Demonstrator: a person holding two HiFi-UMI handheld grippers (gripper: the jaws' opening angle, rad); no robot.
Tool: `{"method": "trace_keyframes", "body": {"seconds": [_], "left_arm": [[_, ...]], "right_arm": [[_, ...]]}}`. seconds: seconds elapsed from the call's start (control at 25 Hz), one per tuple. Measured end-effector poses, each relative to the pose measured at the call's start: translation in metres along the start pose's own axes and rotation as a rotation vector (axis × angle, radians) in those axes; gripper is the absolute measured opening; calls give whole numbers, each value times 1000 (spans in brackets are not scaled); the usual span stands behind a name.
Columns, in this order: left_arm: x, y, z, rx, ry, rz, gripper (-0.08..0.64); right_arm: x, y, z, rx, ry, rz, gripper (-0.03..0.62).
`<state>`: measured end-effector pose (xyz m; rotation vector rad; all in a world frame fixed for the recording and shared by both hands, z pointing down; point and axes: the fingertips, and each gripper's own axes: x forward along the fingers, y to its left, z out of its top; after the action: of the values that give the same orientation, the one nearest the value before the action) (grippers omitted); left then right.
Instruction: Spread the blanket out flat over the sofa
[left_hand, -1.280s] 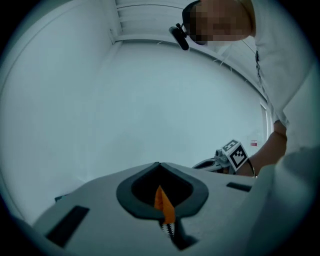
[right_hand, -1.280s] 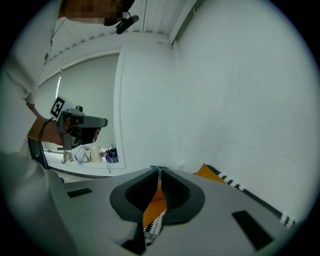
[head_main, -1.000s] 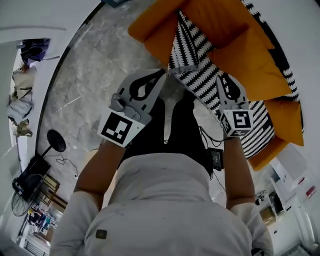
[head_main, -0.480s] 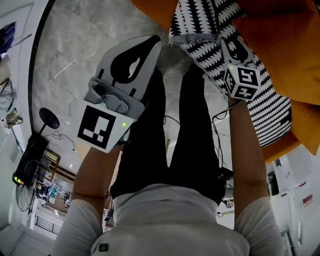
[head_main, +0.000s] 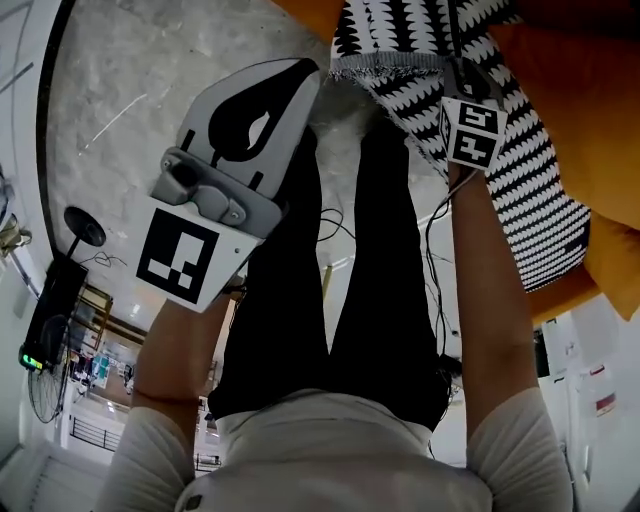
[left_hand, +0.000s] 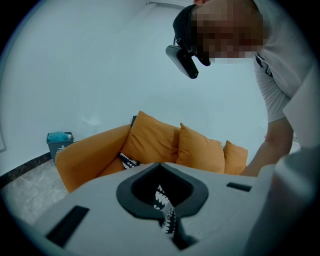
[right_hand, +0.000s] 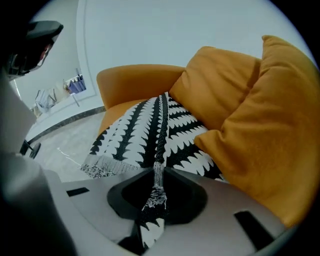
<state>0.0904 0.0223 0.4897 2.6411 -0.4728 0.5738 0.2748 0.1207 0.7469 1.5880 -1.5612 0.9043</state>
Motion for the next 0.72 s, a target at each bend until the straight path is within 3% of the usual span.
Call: {"method": "trace_keyframes", "body": {"seconds": [0.12, 0.4, 0.72], "left_arm": [[0, 4, -2, -4, 5, -2, 9], [-7, 10, 11, -39, -22, 17, 9], [-59, 44, 31, -118, -42, 86, 9]], "right_arm": [[-7, 0, 9, -39, -26, -16, 44], [-31, 17, 33, -86, -37, 25, 37], [-71, 93, 85, -202, -25, 123, 37]]}}
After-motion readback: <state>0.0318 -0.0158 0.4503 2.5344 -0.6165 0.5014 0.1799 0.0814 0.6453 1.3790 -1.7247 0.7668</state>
